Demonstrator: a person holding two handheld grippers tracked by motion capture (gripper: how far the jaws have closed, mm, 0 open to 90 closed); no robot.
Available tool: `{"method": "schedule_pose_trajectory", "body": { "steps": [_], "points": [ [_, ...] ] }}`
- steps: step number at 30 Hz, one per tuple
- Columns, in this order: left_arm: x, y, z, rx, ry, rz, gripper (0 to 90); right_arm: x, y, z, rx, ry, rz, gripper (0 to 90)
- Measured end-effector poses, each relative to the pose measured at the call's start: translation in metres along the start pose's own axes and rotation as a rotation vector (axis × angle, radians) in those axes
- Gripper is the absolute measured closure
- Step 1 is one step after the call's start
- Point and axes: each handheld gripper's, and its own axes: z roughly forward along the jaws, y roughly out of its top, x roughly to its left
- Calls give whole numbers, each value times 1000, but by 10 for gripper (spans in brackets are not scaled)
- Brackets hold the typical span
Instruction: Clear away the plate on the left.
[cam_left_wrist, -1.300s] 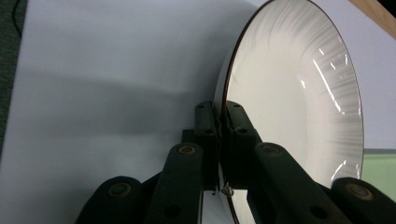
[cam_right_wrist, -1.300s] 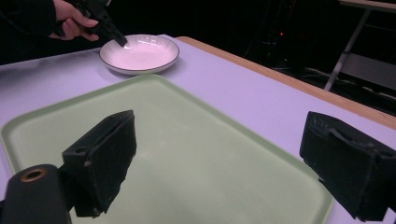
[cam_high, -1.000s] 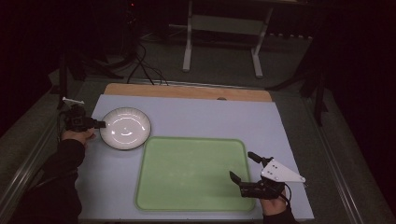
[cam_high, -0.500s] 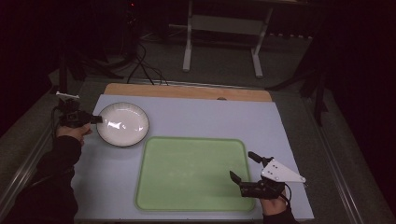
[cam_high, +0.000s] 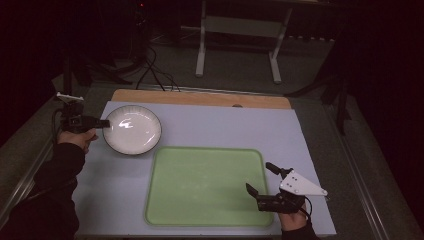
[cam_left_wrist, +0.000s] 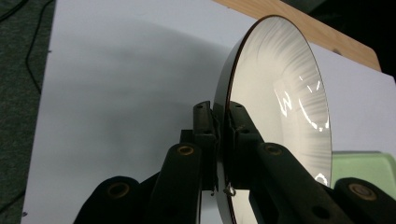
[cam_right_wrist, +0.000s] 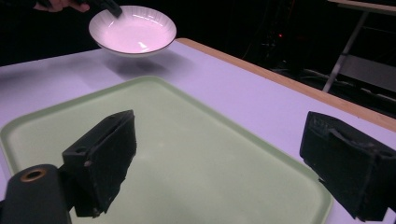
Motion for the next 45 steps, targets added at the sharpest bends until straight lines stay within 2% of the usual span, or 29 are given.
{"method": "schedule_pose_trajectory", "body": {
  "steps": [4,8,11,21,35,39,45],
  "points": [
    [-5,0,-4,0,-18,4,841,0,0,0,-2,1,3,106],
    [-14,1,-7,-1,-27,34,841,-1,0,0,-1,0,4,106],
    [-21,1,-10,8,-55,45,841,-1,-1,0,0,-2,4,106],
    [-40,2,-15,12,-82,82,840,-3,-2,-2,-3,-4,7,106],
    [-66,-1,-9,19,-101,111,836,-6,-3,-6,-12,-3,22,106],
    [-75,-2,-8,32,-115,142,836,-5,-2,-6,-16,-2,13,106],
    [-89,-5,-10,27,-143,165,837,-5,-2,-8,-18,-4,16,106]
  ]
}}
